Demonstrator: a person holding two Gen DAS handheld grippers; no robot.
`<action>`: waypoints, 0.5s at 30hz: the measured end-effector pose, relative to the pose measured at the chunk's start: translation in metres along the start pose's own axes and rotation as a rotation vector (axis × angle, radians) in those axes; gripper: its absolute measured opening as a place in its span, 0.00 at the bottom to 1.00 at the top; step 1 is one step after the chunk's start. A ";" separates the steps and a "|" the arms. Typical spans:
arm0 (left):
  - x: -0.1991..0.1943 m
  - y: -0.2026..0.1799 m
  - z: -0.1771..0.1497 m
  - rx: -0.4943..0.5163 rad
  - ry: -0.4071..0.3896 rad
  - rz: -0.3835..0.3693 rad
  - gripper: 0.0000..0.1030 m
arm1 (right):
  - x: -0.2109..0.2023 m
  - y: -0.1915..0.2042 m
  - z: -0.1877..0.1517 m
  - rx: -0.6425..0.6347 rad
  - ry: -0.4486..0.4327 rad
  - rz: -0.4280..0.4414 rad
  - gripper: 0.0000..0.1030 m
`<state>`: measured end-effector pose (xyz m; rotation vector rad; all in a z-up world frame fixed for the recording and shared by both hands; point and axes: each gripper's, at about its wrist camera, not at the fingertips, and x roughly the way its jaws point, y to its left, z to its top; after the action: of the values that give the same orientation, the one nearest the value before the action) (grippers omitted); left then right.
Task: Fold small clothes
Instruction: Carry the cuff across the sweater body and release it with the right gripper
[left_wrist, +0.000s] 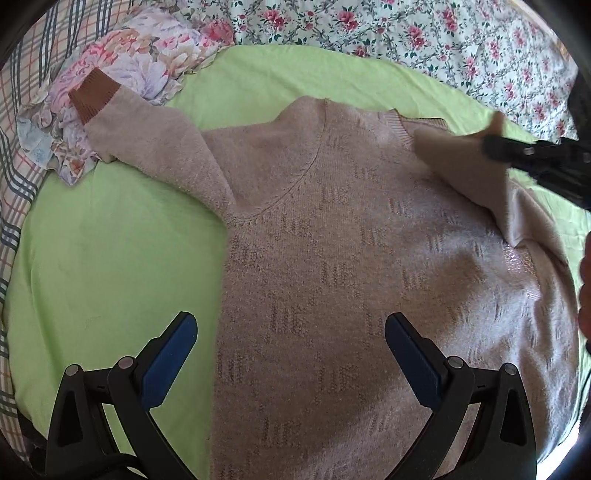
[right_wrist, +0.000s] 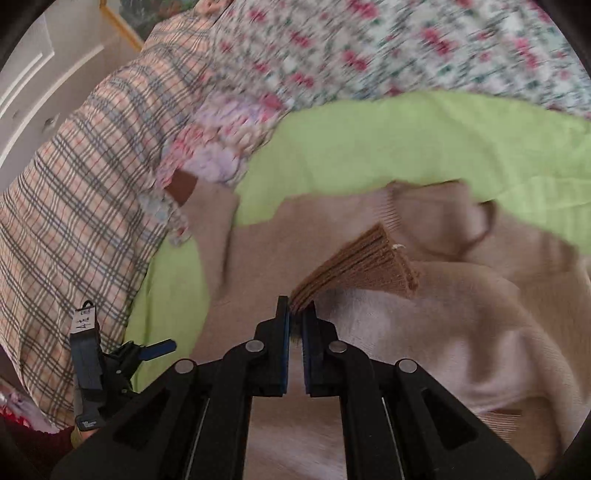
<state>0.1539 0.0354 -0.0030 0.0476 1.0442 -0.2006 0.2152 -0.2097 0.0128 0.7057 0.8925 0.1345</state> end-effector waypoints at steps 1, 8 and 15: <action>0.000 0.001 0.000 0.001 0.002 -0.009 0.99 | 0.015 0.005 -0.002 0.004 0.023 0.015 0.07; 0.010 0.004 0.007 -0.005 0.029 -0.088 0.99 | 0.043 -0.007 -0.020 0.100 0.103 0.012 0.22; 0.039 -0.037 0.035 0.054 0.037 -0.135 0.99 | -0.023 -0.044 -0.051 0.223 -0.008 -0.055 0.42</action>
<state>0.1956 -0.0113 -0.0172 0.0294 1.0799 -0.3515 0.1547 -0.2263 -0.0201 0.8879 0.9270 -0.0173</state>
